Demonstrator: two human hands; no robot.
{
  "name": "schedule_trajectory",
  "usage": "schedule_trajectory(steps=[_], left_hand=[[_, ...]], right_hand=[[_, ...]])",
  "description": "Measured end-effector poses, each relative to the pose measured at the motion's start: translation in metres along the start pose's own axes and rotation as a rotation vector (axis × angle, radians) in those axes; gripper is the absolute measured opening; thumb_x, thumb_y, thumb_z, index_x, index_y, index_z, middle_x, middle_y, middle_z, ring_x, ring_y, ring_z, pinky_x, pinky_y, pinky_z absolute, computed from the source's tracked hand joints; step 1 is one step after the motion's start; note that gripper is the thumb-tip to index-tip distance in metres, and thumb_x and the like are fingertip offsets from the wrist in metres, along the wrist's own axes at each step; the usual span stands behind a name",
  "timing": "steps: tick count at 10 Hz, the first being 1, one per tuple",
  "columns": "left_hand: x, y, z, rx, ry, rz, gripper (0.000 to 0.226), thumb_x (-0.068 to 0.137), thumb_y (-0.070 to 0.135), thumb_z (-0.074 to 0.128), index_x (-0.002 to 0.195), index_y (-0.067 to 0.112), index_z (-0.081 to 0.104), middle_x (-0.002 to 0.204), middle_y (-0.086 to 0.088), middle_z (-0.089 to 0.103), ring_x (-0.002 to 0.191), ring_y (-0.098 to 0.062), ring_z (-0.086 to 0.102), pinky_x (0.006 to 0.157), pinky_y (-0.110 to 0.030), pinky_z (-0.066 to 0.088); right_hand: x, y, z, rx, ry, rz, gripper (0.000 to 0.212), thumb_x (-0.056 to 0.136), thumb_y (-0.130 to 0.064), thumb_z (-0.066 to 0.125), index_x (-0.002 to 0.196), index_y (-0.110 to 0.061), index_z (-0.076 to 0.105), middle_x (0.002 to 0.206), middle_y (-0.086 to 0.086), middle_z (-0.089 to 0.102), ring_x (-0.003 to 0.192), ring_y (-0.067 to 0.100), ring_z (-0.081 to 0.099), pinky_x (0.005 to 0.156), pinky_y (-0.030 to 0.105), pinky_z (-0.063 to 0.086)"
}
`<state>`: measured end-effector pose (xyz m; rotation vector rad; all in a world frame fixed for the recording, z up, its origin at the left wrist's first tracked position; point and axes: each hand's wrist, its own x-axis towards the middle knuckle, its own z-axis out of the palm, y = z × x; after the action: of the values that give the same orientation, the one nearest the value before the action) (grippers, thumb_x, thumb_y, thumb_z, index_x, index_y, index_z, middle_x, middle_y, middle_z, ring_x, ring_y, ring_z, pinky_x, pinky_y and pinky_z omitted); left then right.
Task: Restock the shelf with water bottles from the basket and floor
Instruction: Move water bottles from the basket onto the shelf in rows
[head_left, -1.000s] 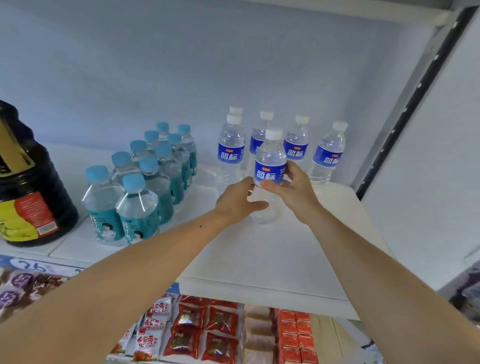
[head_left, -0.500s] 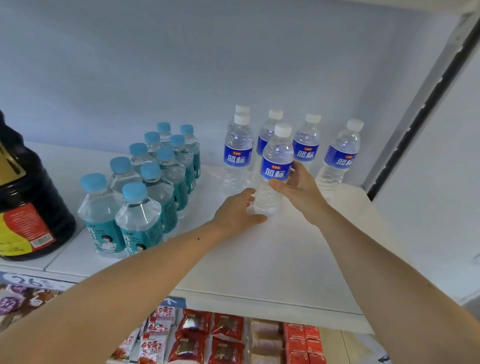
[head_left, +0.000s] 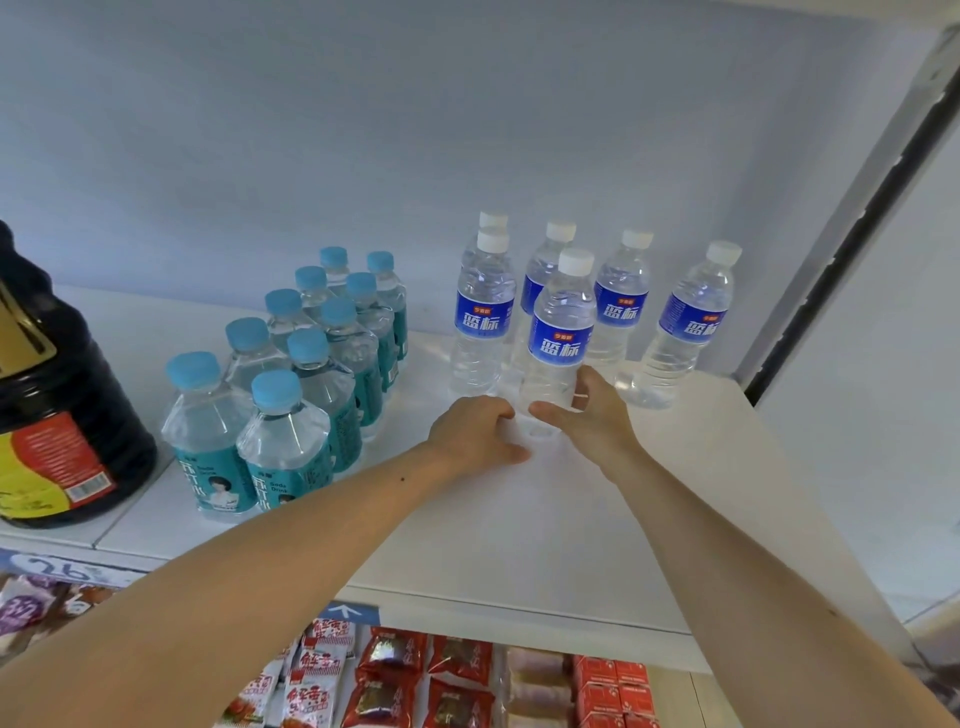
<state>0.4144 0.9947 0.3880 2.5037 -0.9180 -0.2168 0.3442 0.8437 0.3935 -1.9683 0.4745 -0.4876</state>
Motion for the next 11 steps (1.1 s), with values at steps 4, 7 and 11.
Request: schedule_trajectory(steps=[4, 7, 11], left_hand=[[0.0, -0.001, -0.001, 0.013, -0.022, 0.019, 0.07, 0.073, 0.052, 0.072, 0.131, 0.02, 0.051, 0.128, 0.003, 0.057, 0.115, -0.017, 0.054, 0.096, -0.033, 0.046], [-0.001, 0.0, 0.0, 0.015, -0.014, 0.015, 0.069, 0.074, 0.052, 0.071, 0.132, 0.019, 0.051, 0.129, 0.002, 0.057, 0.116, -0.017, 0.053, 0.096, -0.031, 0.045], [-0.008, 0.001, 0.002, -0.03, -0.017, -0.001, 0.071, 0.074, 0.054, 0.07, 0.132, 0.019, 0.051, 0.132, 0.002, 0.056, 0.118, -0.017, 0.053, 0.1, -0.031, 0.044]], right_hand=[[0.014, 0.0, 0.004, 0.022, -0.049, -0.001, 0.069, 0.075, -0.024, 0.08, 0.134, -0.017, 0.044, 0.131, 0.001, 0.057, 0.106, 0.013, 0.055, 0.088, 0.027, 0.043], [0.018, -0.002, 0.006, 0.004, -0.08, -0.015, 0.068, 0.078, -0.025, 0.078, 0.136, -0.019, 0.043, 0.132, -0.001, 0.056, 0.107, 0.01, 0.054, 0.089, 0.025, 0.041], [0.018, -0.009, 0.006, -0.08, -0.104, 0.011, 0.069, 0.081, -0.028, 0.074, 0.139, -0.019, 0.037, 0.139, 0.002, 0.051, 0.125, 0.023, 0.049, 0.099, 0.032, 0.039]])
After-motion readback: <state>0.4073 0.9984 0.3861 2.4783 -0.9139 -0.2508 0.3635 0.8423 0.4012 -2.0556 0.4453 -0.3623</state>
